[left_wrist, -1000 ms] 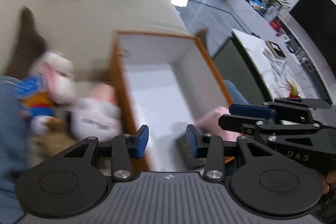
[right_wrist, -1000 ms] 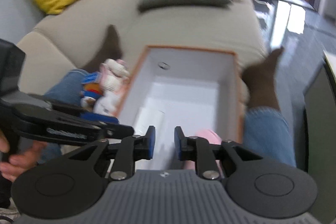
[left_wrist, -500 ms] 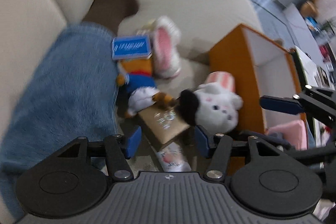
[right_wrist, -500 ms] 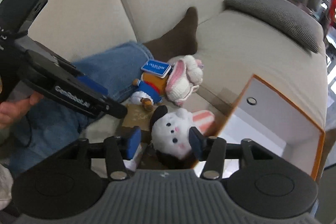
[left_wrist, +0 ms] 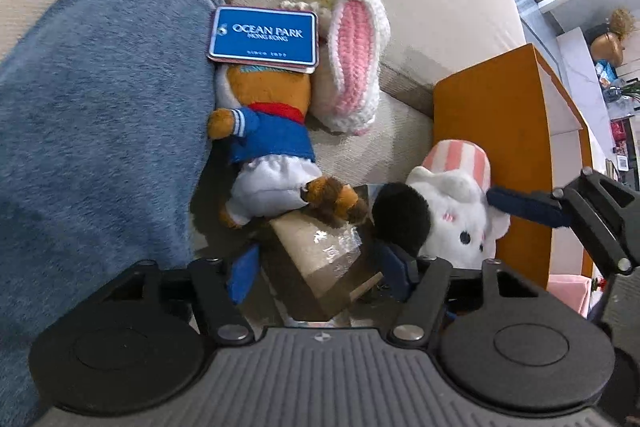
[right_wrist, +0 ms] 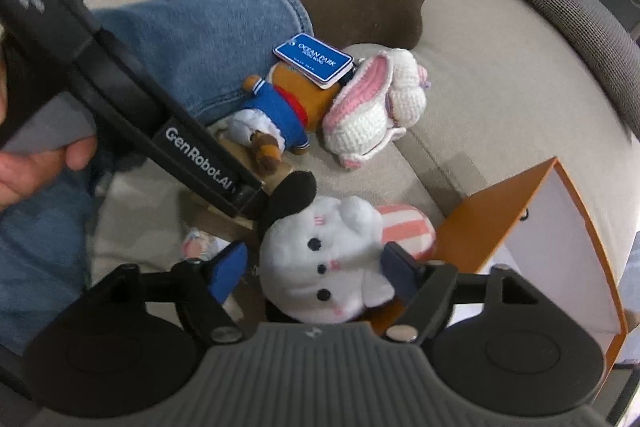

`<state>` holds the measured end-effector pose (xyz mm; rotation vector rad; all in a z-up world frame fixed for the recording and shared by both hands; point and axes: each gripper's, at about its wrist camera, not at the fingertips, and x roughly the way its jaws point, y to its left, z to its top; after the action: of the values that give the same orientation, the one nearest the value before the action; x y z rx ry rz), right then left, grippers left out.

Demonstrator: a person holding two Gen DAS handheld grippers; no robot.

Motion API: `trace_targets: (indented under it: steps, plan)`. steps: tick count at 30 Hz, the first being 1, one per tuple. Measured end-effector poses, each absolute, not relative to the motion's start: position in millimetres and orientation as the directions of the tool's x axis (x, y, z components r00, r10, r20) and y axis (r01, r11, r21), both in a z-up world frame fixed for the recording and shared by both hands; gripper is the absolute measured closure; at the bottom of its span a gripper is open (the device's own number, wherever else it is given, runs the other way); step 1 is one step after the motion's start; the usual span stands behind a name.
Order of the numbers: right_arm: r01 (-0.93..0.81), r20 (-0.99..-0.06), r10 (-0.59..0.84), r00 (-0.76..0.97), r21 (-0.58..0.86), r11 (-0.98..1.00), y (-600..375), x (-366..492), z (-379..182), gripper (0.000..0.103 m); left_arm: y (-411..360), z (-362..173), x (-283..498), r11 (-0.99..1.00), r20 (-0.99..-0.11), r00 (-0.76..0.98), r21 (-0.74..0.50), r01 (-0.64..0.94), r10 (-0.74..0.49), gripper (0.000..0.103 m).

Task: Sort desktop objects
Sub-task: 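Grasp the white panda keychain with the right tool while the left grasps the gold box, then lift the panda keychain with the right tool while the left lifts the gold box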

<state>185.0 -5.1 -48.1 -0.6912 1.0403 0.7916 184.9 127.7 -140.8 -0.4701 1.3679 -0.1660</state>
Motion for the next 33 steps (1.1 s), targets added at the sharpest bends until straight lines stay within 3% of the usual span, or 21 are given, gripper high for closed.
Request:
trace_targets:
  steps: [8, 11, 13, 15, 18, 20, 21, 22, 23, 33]
  plan:
    - [-0.856, -0.909, 0.18, 0.377, -0.268, 0.442, 4.4, 181.8, -65.4, 0.022, 122.1, -142.9, 186.0, 0.897, -0.903, 0.214, -0.409, -0.167, -0.371, 0.025]
    - [-0.85, -0.902, 0.195, 0.386, -0.265, 0.455, 2.6, 183.3, -63.1, 0.029, 124.1, -138.4, 180.8, 0.891, -0.897, 0.243, -0.416, -0.181, -0.369, 0.038]
    - [-0.847, -0.9, 0.206, 0.383, -0.254, 0.466, 0.4, 184.0, -59.6, 0.032, 127.6, -131.6, 177.3, 0.885, -0.886, 0.266, -0.431, -0.177, -0.379, 0.059]
    - [-0.845, -0.897, 0.216, 0.386, -0.249, 0.473, -1.5, 182.5, -56.9, 0.036, 130.6, -125.3, 174.4, 0.885, -0.884, 0.273, -0.433, -0.172, -0.38, 0.072]
    - [-0.849, -0.893, 0.241, 0.38, -0.233, 0.474, -3.3, 179.2, -52.6, 0.038, 135.5, -120.1, 173.9, 0.894, -0.892, 0.267, -0.416, -0.17, -0.364, 0.078]
    - [-0.855, -0.893, 0.257, 0.369, -0.218, 0.47, -4.2, 176.5, -51.4, 0.038, 129.3, -120.3, 168.9, 0.898, -0.9, 0.262, -0.4, -0.183, -0.348, 0.077]
    - [-0.857, -0.894, 0.259, 0.366, -0.215, 0.468, -4.5, 175.0, -51.2, 0.038, 129.7, -120.4, 166.8, 0.9, -0.903, 0.267, -0.392, -0.193, -0.336, 0.066]
    - [-0.857, -0.894, 0.259, 0.367, -0.217, 0.467, -4.1, 174.1, -51.7, 0.038, 130.2, -121.5, 165.0, 0.899, -0.906, 0.265, -0.387, -0.207, -0.329, 0.048]
    - [-0.858, -0.893, 0.257, 0.369, -0.22, 0.465, -4.3, 173.1, -51.8, 0.038, 135.6, -124.6, 169.4, 0.896, -0.909, 0.262, -0.385, -0.222, -0.325, 0.04]
    - [-0.849, -0.896, 0.314, 0.313, -0.117, 0.515, -22.0, 186.8, -43.2, 0.039, 120.7, -139.8, 179.4, 0.881, -0.902, 0.247, -0.41, -0.235, -0.353, 0.025]
